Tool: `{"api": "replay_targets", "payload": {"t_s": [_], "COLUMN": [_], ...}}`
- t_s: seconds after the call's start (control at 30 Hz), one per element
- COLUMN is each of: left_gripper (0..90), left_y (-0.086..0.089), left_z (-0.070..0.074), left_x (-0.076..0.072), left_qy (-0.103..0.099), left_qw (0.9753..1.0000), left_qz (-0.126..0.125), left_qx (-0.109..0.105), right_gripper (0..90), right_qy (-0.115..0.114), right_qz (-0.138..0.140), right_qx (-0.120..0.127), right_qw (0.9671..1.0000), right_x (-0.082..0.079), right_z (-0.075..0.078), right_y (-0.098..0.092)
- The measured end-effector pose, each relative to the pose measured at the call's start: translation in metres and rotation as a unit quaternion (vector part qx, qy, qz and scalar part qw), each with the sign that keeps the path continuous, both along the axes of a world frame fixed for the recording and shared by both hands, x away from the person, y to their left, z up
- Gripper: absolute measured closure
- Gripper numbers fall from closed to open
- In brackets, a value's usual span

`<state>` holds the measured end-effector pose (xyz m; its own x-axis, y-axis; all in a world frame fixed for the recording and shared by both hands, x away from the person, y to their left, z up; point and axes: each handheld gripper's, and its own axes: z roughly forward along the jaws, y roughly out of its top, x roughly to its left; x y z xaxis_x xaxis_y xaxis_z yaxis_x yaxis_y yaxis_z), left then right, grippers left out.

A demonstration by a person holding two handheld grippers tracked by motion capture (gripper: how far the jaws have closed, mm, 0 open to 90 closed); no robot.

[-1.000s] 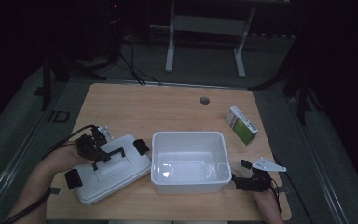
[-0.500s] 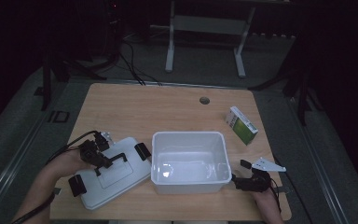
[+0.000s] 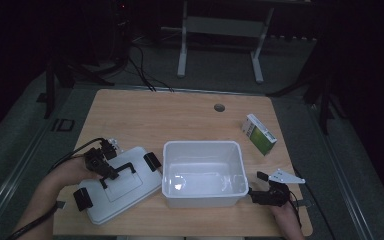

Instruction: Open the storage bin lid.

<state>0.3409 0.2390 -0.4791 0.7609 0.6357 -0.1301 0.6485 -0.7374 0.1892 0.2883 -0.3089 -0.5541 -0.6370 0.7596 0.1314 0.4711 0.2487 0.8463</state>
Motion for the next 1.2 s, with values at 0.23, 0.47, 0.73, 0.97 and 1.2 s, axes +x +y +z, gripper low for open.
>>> {"api": "replay_targets", "payload": {"t_s": [0.23,0.47,0.73,0.97,1.2], "left_gripper": [58.2,37.4,35.7,35.6,35.6], "left_y": [0.000,-0.005,-0.006,-0.009,-0.007], "left_z": [0.002,0.001,0.003,0.007,0.006], "left_x": [0.005,0.005,0.006,0.002,0.001], "left_qy": [-0.014,-0.011,-0.015,-0.021,-0.020], "left_qw": [0.9997,0.9999,0.9998,0.9997,0.9997], "left_qz": [0.010,0.004,0.015,0.008,0.013], "left_qx": [0.015,0.013,0.004,0.010,0.007], "right_gripper": [14.3,14.2,13.8,13.3,10.4], "right_qy": [0.001,0.007,0.001,0.001,0.014], "right_qz": [0.002,-0.006,-0.032,-0.046,-0.064], "right_qx": [0.000,0.006,0.012,0.011,-0.005], "right_qw": [1.0000,0.9999,0.9994,0.9989,0.9978], "right_x": [0.000,0.002,0.003,0.001,-0.006], "right_z": [0.000,0.003,0.011,0.017,0.023], "right_y": [0.001,-0.003,-0.014,-0.022,-0.027]}}
